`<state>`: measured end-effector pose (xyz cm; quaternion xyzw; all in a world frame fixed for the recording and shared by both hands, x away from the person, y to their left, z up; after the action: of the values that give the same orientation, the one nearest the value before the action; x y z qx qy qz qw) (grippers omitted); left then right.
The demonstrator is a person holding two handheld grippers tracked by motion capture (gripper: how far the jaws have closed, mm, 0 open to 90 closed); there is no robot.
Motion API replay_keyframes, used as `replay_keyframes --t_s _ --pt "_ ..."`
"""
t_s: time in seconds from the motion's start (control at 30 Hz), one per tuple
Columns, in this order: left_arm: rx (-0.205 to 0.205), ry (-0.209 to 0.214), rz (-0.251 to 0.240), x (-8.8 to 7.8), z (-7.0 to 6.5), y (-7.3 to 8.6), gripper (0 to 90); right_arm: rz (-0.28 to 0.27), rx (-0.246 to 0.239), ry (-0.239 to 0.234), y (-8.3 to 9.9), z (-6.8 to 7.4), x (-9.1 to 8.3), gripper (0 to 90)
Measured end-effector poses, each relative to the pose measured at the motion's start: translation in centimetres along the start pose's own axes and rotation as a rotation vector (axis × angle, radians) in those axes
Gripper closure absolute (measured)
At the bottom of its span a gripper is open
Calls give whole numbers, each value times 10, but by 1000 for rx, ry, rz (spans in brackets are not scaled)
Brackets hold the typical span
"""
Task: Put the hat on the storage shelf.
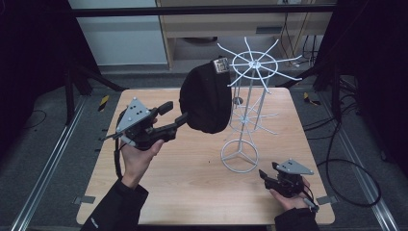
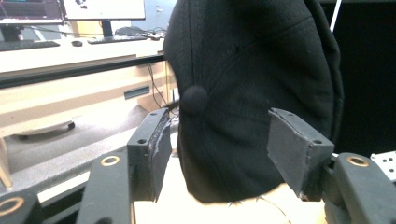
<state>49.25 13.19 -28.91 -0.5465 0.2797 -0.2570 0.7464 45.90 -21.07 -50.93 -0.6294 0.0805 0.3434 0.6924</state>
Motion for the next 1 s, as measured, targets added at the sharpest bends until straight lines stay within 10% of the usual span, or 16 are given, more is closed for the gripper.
replay_keyframes --t_s 0.4,0.77,1.0 --pt "-27 -88 105 -44 9 62 309 -16 13 17 -1 -4 -1 377" --pt "-173 -203 357 -76 38 189 286 -20 46 53 0 -15 -2 306" --pt "-175 -273 508 -89 55 242 230 -22 87 89 1 -27 0 233"
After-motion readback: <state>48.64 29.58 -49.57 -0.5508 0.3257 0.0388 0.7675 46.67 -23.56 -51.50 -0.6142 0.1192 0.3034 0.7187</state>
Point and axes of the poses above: each handheld gripper's, and its own axes: x roughly forward along the jaws, y roughly out of its underside, z roughly to its left, the point moved 6 cm from there along x, roughly forward along the jaws, and after that the axes turned 14 degrees about x, right-handed, at the moved point
